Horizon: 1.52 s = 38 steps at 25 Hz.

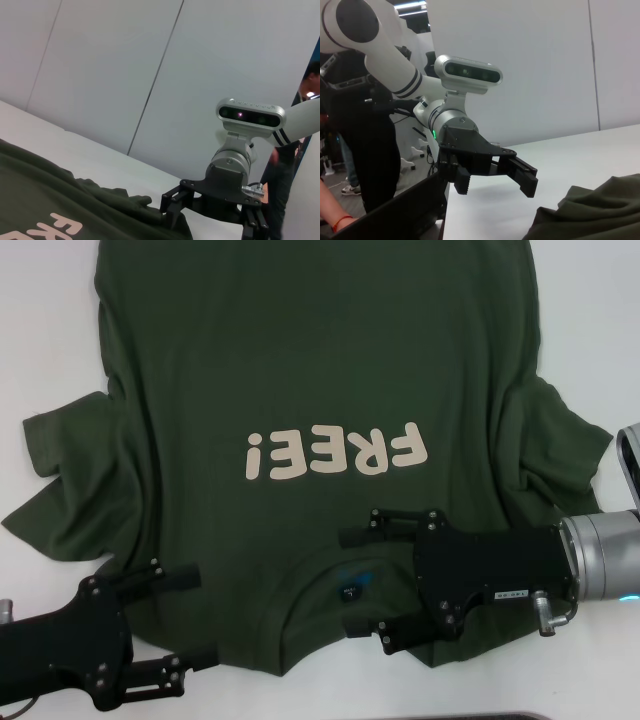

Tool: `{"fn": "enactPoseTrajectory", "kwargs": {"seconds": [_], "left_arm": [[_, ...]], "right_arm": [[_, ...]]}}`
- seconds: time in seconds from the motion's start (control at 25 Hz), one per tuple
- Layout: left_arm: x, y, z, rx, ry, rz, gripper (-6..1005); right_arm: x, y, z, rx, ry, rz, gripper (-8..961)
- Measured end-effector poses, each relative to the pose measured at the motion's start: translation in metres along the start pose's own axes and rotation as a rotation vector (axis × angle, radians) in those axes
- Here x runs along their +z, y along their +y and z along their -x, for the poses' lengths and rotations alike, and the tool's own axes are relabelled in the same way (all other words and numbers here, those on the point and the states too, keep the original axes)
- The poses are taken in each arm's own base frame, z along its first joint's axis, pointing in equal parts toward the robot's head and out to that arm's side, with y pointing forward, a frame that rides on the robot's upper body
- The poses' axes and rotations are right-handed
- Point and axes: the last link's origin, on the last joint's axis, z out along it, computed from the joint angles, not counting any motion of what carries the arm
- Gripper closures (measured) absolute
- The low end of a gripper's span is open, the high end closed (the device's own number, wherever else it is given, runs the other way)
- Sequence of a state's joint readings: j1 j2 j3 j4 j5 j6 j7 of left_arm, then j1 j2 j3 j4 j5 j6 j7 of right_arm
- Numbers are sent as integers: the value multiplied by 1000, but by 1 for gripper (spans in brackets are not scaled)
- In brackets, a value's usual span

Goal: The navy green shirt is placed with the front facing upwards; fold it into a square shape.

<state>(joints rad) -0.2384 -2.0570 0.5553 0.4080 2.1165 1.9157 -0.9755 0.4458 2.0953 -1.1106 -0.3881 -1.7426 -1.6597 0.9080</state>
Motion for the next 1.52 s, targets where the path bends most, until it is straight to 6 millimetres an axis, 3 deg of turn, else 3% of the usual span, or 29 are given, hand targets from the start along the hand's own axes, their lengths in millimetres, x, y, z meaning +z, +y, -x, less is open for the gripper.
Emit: {"fn": "enactPoseTrajectory", "kwargs": {"seconds": [0.68, 0.96, 1.16, 1.32, 1.52], "left_arm": [[0, -8, -9, -41, 37, -30, 155], [-15, -55, -58, -532, 110, -148, 156], [-34, -87, -88, -914, -8, -245, 157], [-52, -98, -104, -987, -40, -344, 157], [-67, -108, -100, -1058, -129, -496, 160]], "right_arm": [[0, -1, 1, -1, 0, 2, 27], [0, -3, 5, 7, -10, 6, 26], [-1, -13, 14, 85, -15, -6, 27], [0, -18, 17, 102, -3, -13, 27], [2, -20, 20, 92, 1, -6, 28]]}}
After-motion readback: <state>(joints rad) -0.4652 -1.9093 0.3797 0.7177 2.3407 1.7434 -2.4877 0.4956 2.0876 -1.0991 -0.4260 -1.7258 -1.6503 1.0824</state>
